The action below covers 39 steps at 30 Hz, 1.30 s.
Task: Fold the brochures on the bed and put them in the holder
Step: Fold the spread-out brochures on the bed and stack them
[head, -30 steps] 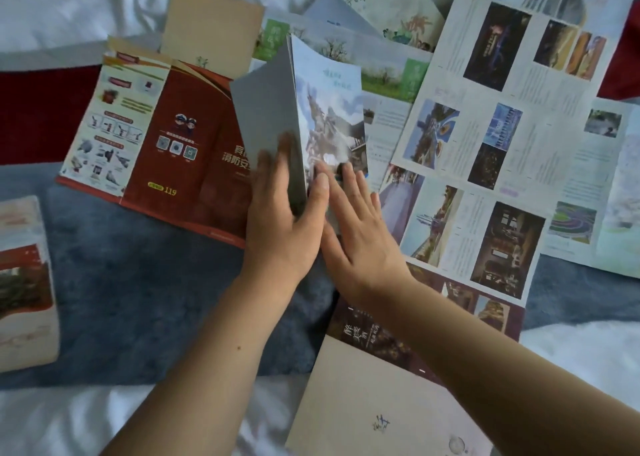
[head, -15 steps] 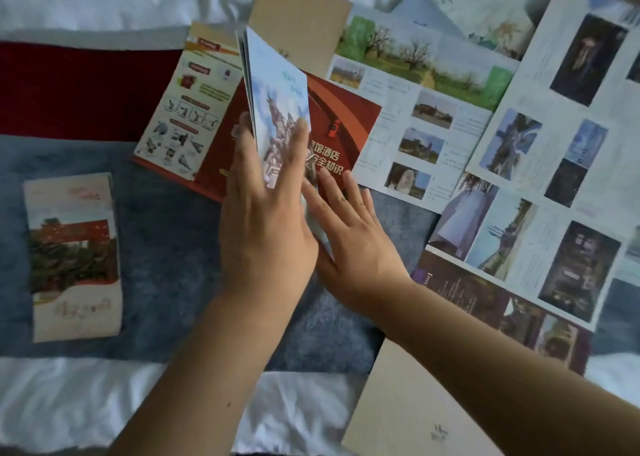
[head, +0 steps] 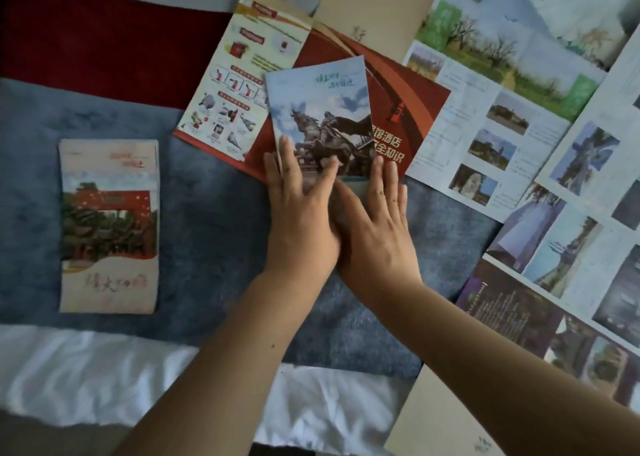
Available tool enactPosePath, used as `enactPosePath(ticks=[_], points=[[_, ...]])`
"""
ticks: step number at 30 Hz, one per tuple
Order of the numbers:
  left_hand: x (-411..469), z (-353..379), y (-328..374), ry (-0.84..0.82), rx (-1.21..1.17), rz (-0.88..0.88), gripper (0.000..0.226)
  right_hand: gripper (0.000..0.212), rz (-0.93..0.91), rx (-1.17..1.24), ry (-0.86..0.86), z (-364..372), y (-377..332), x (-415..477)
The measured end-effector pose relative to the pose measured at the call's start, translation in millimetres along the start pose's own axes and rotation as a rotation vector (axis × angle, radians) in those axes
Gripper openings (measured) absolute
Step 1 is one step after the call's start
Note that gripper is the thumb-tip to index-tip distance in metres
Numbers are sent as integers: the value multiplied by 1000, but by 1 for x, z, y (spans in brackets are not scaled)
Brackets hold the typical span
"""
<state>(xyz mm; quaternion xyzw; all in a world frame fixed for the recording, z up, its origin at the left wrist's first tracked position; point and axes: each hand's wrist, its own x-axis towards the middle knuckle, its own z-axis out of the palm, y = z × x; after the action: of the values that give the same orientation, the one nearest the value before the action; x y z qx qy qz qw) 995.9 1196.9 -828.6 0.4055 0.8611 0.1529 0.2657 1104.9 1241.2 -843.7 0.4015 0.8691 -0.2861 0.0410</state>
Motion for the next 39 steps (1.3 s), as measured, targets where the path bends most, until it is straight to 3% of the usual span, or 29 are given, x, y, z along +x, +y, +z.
enactPosePath(ticks=[6,14,19,23,27,29,32,34,39], points=[[0,-13,-14,172,-219,-19,56,75,78,133,63,3,-22,9],[-23,-47,-77,361,-217,103,53,75,-32,6,-27,31,-88,16],[-41,-80,-128,495,-243,28,62,69,-86,65,-57,54,-128,21],[-54,-100,-169,509,-253,-89,55,73,28,-89,-44,56,-129,36],[-60,-111,-202,405,-191,-168,53,80,249,-218,-17,46,-126,60],[-62,-114,-213,361,-176,-154,60,76,168,-241,-10,48,-138,63],[-66,-115,-227,334,-132,-93,66,68,-154,-258,-87,62,-167,52],[-70,-115,-234,334,-83,-54,58,68,-320,-255,-166,78,-185,38],[-83,-115,-252,343,-23,-5,56,67,-369,-223,-217,117,-208,5]])
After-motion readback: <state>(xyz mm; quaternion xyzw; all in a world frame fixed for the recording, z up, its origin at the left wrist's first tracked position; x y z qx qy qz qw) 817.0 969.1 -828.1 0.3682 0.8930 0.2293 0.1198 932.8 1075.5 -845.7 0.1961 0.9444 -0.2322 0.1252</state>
